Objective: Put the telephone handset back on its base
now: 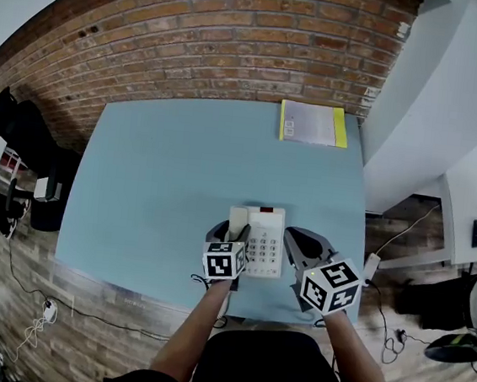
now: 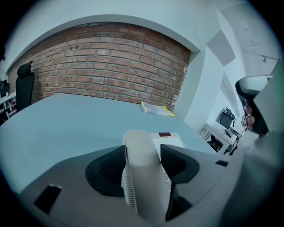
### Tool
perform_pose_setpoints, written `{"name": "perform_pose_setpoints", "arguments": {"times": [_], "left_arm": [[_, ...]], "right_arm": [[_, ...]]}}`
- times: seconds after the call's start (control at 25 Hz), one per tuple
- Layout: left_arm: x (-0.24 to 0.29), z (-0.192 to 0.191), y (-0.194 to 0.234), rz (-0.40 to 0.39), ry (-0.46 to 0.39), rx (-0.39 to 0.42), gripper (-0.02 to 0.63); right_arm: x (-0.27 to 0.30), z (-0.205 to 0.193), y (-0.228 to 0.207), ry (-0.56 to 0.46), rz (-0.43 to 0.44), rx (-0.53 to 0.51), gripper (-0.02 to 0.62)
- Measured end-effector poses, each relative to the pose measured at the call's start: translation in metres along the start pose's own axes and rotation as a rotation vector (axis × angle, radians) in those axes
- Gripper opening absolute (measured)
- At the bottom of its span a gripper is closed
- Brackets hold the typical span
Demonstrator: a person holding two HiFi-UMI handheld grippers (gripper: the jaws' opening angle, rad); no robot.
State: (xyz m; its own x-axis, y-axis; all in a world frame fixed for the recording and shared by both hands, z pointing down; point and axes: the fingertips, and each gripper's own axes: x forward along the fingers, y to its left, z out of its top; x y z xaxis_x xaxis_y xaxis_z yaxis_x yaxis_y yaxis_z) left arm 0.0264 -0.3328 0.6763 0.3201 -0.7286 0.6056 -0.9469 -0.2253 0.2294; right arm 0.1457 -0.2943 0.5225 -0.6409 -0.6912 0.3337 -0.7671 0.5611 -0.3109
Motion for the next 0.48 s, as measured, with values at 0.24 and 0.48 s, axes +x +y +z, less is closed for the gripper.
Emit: {"name": "perform_pose_setpoints", "arguments": {"times": [0.24,0.48], "left_arm": [[-0.0007,0.0002,0.0011,0.003,-0.004,-0.002,0.240],[-0.0046,-0.0020,-0.0020,-0.030,-0.001,-0.007,0.241]], "right_arm": [[-0.0006,0.0008,-0.0017,-0.003,-0.002,0.003,0.012],[-0.0013,-0.0008,-0.0022,-0.005,-0.005,0.005,0.012]]}}
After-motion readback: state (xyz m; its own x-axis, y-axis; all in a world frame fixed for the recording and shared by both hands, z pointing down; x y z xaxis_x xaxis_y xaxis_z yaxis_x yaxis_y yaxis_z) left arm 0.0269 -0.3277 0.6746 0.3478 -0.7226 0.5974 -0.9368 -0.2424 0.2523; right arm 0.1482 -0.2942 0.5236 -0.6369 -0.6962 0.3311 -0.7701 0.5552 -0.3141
